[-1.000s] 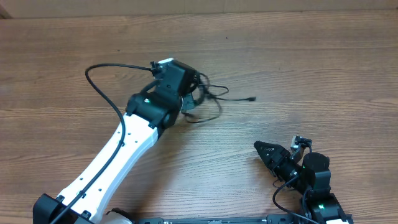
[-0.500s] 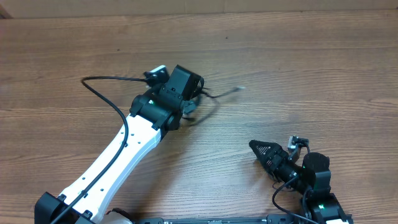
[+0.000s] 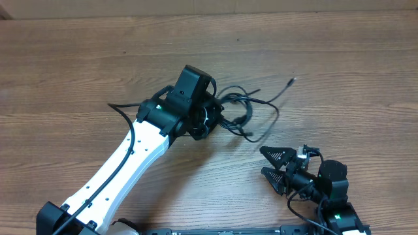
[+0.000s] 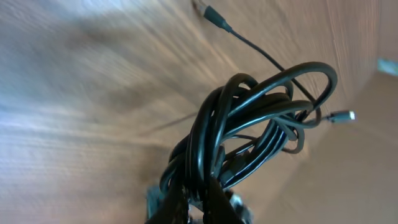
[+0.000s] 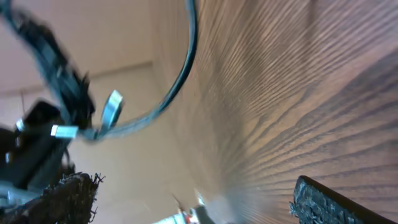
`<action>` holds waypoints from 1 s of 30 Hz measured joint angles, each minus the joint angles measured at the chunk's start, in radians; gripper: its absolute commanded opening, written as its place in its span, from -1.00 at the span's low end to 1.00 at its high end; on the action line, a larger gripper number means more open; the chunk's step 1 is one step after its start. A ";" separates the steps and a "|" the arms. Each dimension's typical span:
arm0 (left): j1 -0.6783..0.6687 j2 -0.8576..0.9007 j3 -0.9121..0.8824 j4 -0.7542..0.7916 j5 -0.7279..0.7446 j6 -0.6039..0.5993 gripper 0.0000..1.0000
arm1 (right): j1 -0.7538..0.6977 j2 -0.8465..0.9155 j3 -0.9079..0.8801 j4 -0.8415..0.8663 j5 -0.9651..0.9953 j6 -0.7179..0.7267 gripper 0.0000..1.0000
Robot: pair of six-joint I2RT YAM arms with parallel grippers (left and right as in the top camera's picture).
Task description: Untangle cables
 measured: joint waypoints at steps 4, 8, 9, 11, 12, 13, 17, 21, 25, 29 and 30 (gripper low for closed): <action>0.000 0.000 0.000 -0.001 0.126 0.000 -0.91 | 0.000 0.000 0.000 0.001 0.064 0.097 0.98; 0.000 0.000 0.000 -0.011 0.199 0.010 -0.92 | 0.000 0.000 0.000 0.006 0.126 0.165 0.54; 0.000 0.000 0.000 -0.011 0.217 0.010 -0.92 | 0.000 0.000 0.000 0.009 0.142 0.176 0.39; 0.000 0.000 0.000 0.013 0.255 0.013 -0.92 | 0.000 0.000 0.000 0.006 0.169 0.187 0.04; 0.001 0.000 0.000 0.030 0.268 0.017 -0.92 | 0.001 0.000 0.000 0.003 0.179 0.196 -0.11; 0.004 0.000 0.000 0.072 0.295 0.029 -0.92 | 0.001 0.000 0.000 -0.008 0.188 0.193 -0.20; 0.042 0.002 0.000 0.212 0.369 0.094 -0.91 | 0.001 0.000 0.000 -0.044 0.213 0.167 -0.33; 0.117 0.002 0.000 0.229 0.325 0.253 -0.92 | 0.001 0.000 0.000 -0.046 0.224 0.125 -0.10; 0.184 0.002 0.000 0.098 0.226 0.397 -0.91 | 0.001 0.000 0.000 -0.047 0.232 0.043 0.62; 0.198 0.002 0.000 0.013 0.178 0.474 -0.91 | 0.001 0.000 0.000 -0.043 0.222 -0.039 0.89; 0.196 0.002 0.000 0.005 0.172 0.502 -0.91 | 0.001 0.000 0.000 -0.037 0.215 -0.046 0.91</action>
